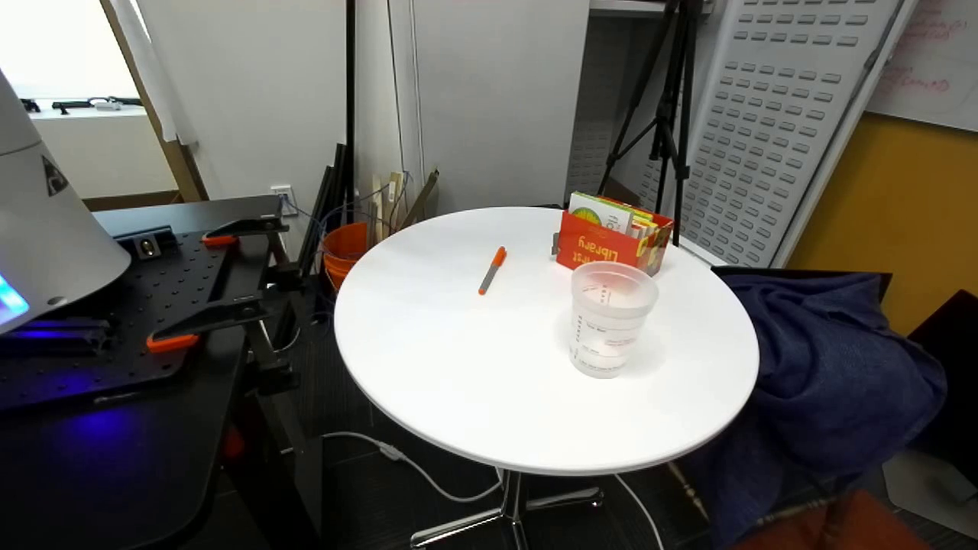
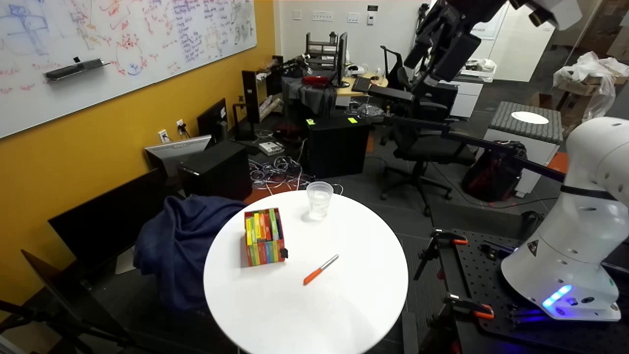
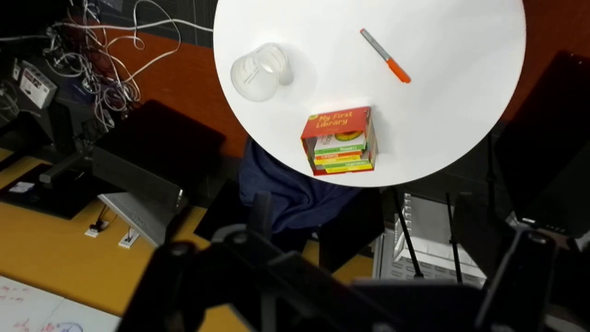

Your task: Put the marker inside the cup

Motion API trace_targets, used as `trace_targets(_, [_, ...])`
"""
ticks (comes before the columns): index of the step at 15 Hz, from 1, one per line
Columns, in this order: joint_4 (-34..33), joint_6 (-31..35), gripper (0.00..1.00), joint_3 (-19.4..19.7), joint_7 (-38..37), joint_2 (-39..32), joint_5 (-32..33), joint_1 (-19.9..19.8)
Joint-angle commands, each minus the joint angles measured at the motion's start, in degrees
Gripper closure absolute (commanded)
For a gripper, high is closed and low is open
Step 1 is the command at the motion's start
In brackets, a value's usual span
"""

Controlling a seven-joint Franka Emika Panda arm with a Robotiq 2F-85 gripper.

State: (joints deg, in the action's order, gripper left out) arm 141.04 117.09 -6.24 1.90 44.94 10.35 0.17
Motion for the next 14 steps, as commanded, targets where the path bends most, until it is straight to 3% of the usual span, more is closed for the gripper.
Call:
trace_targets(1, [1.56, 8.18, 0.00, 0.21, -0.20, -2.41, 1.11, 1.45])
trace_targets(9, [5.45, 24.78, 0.00, -1.65, -0.44, -9.39, -1.04, 5.11])
trace_targets(14, [7.23, 26.65, 0.00, 0.14, 2.35, -14.23, -3.59, 7.94])
